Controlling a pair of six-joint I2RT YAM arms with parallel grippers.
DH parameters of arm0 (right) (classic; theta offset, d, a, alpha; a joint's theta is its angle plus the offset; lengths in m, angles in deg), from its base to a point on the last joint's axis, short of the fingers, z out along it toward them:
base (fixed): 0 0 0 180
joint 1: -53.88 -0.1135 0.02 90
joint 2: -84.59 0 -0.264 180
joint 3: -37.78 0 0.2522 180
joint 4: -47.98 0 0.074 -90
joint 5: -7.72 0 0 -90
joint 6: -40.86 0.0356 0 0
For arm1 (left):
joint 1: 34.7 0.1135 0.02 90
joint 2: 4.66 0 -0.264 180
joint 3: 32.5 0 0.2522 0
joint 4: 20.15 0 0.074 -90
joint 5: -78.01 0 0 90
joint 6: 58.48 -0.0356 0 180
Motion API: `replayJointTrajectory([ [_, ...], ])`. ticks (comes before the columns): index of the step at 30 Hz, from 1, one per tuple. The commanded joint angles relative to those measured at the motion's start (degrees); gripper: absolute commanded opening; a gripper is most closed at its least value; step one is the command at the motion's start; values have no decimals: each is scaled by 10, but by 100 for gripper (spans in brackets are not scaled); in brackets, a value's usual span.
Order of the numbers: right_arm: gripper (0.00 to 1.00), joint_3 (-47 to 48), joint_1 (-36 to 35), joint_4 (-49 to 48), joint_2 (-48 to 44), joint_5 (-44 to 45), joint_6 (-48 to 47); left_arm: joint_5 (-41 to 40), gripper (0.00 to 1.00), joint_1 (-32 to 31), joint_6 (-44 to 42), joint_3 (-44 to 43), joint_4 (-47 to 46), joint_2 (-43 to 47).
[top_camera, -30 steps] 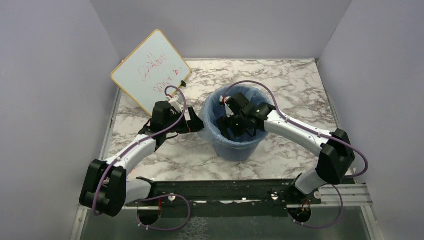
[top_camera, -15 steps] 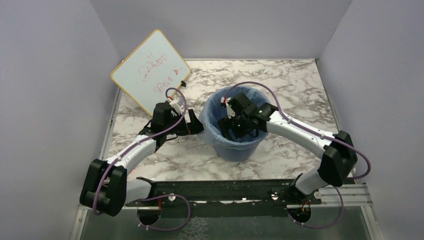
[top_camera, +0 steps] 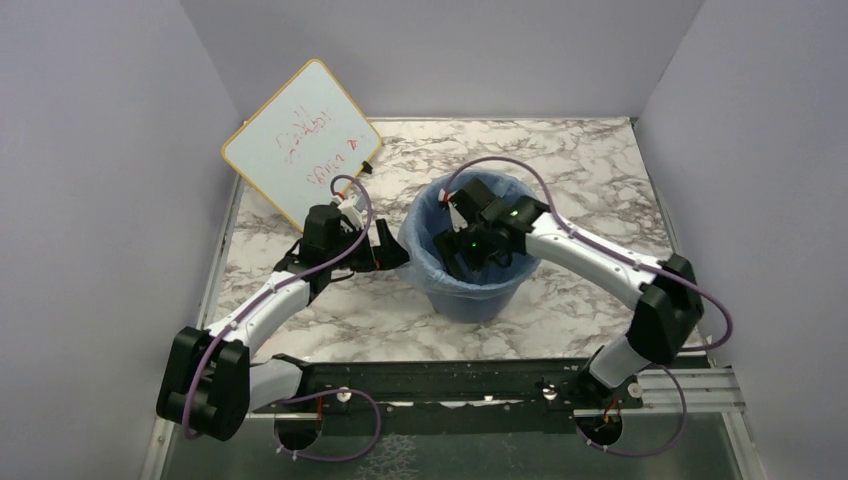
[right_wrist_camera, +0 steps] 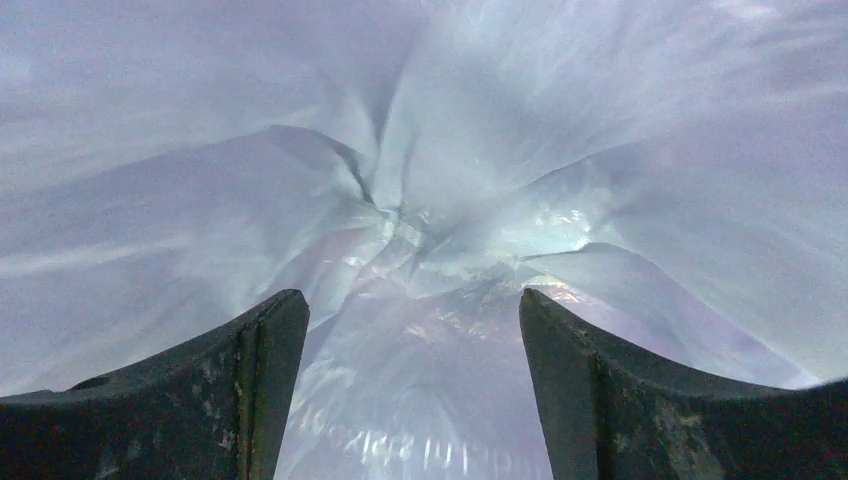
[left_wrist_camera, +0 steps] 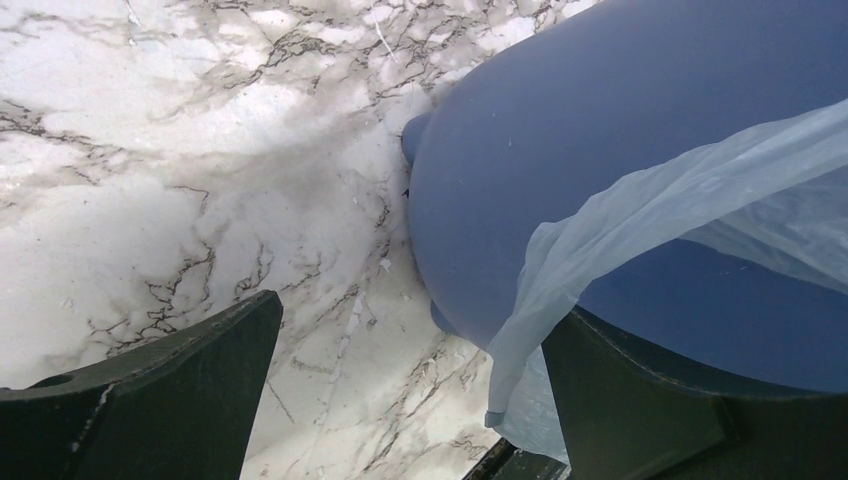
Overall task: Put the trash bags into the trash bin
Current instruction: Place the trash bag in the trash bin.
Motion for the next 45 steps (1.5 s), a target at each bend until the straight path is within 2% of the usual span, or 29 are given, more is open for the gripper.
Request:
replayJointTrajectory([
  [1, 83, 41, -3, 44, -73, -2, -9, 16, 99, -4, -16, -25, 2, 3],
  [8, 81, -4, -3, 38, -70, -22, 1, 26, 99, -4, -19, -23, 2, 3],
  [12, 76, -55, -4, 9, -27, -51, -4, 25, 99, -4, -18, -20, 11, 9],
  [15, 75, -75, -4, -6, -1, -40, -11, 18, 99, -4, -15, -15, 14, 16],
  [20, 75, -50, -4, 9, 34, -41, -23, 15, 99, -4, -18, -12, 15, 12],
  [23, 77, -17, -4, 20, 2, -35, -14, -4, 99, -4, -33, -23, 47, 17],
  [27, 79, 11, -4, 34, -52, -25, -10, 0, 99, -4, -32, -22, 40, 30],
  [31, 79, 24, -4, 65, -65, -65, -24, 5, 99, -4, -32, -23, 42, 29],
  [37, 75, -22, -9, 60, -41, -104, -29, 11, 99, -4, -31, -19, 36, 21],
  [45, 75, -73, -15, 44, 42, -88, -58, 12, 99, -4, -28, -12, 28, 10],
])
